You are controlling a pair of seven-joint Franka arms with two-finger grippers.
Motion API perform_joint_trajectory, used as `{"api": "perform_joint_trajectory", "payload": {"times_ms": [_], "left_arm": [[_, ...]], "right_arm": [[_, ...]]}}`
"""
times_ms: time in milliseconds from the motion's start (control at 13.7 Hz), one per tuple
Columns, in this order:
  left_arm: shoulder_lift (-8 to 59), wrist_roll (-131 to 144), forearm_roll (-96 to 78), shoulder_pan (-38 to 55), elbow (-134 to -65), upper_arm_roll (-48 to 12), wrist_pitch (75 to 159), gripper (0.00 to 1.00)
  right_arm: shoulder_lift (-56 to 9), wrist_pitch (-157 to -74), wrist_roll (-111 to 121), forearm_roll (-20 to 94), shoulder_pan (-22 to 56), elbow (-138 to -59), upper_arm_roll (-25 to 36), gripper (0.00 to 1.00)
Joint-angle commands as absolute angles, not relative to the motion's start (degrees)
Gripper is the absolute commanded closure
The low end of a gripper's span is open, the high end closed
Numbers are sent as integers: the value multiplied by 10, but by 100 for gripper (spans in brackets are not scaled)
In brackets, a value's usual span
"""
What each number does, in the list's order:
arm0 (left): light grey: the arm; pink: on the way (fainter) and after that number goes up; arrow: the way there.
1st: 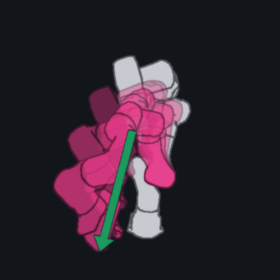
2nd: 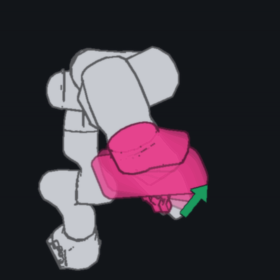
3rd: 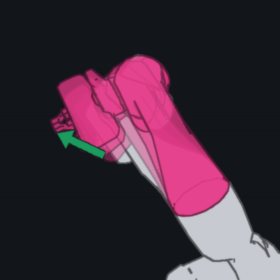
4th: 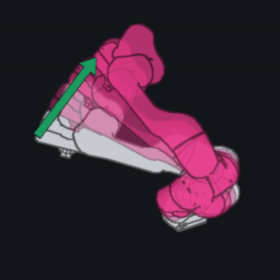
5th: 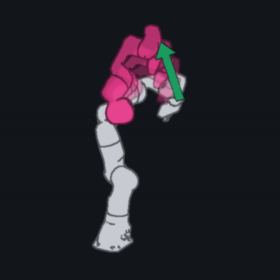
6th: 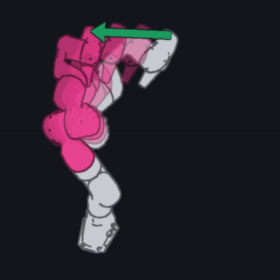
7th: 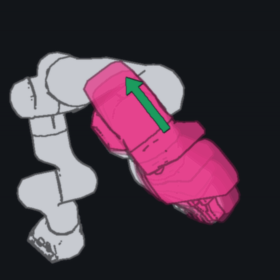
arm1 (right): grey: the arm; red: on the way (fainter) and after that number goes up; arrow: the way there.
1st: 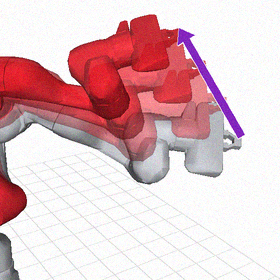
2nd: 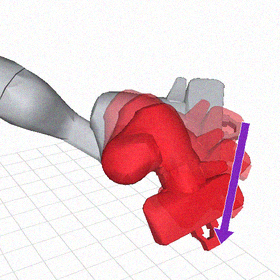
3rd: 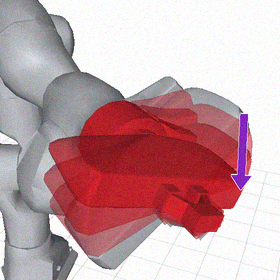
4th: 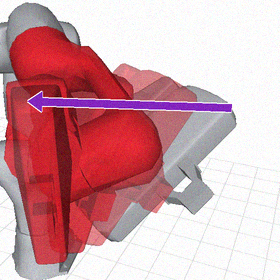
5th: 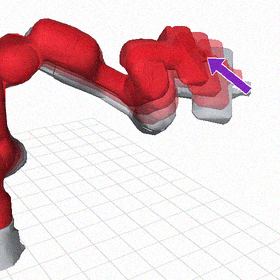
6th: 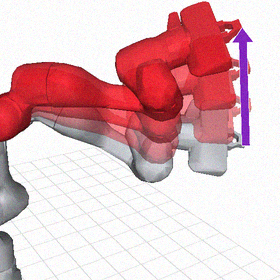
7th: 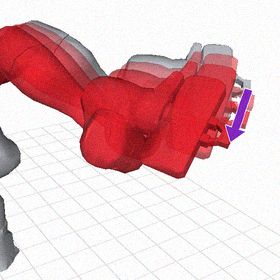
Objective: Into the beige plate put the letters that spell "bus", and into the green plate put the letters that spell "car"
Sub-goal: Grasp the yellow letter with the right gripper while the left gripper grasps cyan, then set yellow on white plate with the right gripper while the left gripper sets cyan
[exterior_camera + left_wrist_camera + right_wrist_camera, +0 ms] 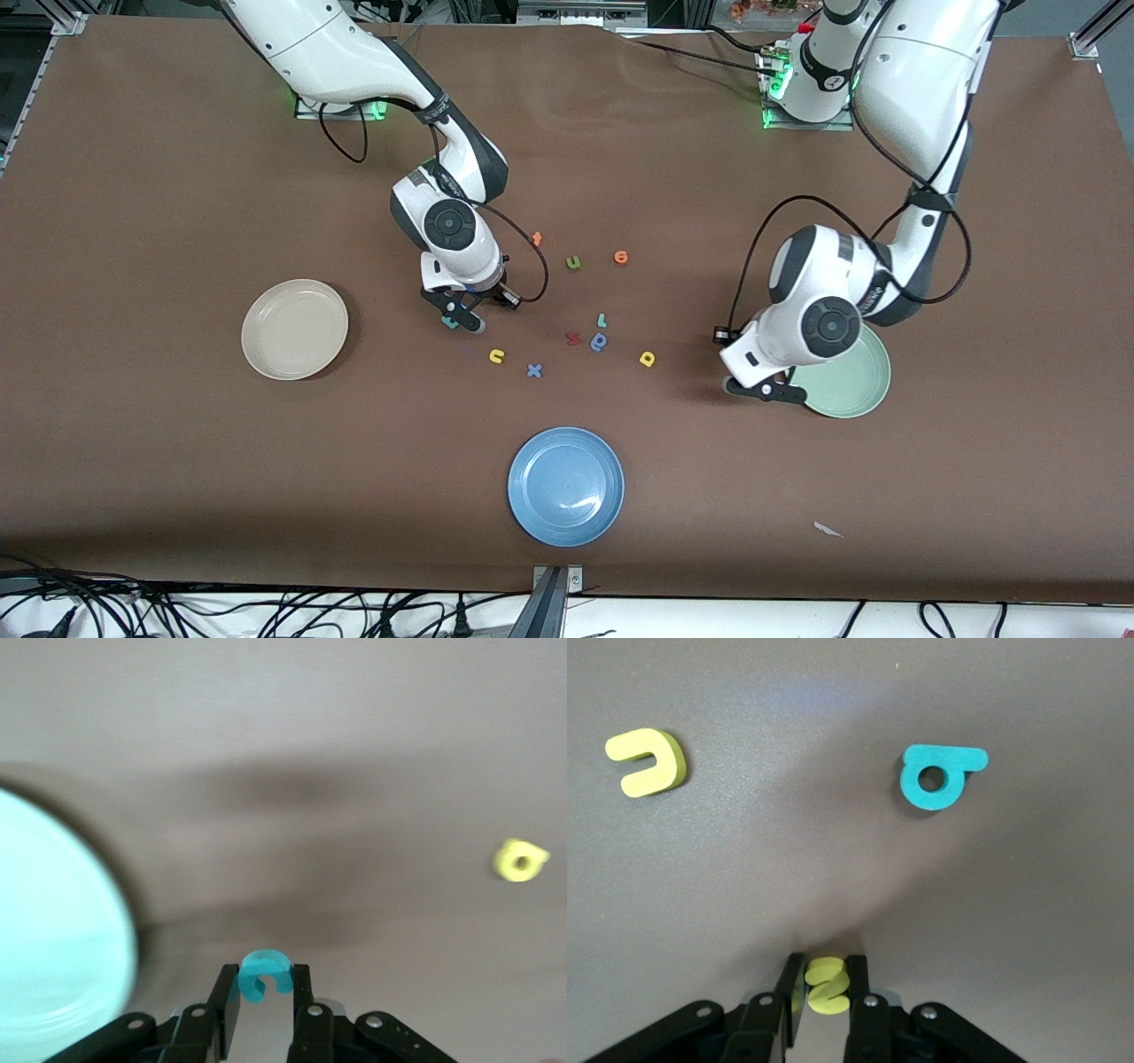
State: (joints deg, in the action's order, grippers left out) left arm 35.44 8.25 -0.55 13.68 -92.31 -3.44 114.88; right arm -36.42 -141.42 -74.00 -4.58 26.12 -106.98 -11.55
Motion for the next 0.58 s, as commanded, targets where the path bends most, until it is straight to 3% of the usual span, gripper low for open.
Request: {"api": "perform_joint_trajectory", "payload": {"times_ms": [0,219,511], "left_arm": [[352,61,58,113,-911,-31,1121,82],[367,0,61,67,-909,-31,1126,82],[406,-46,62,46,-909,-31,1164,79]], "right_arm": [[-368,-1416,-725,-36,258,-1067,-119,81],[-356,-1392,-707,-35,256,-1057,-118,84],[-322,-1279,-611,-34,220,-1034,-113,84]]}}
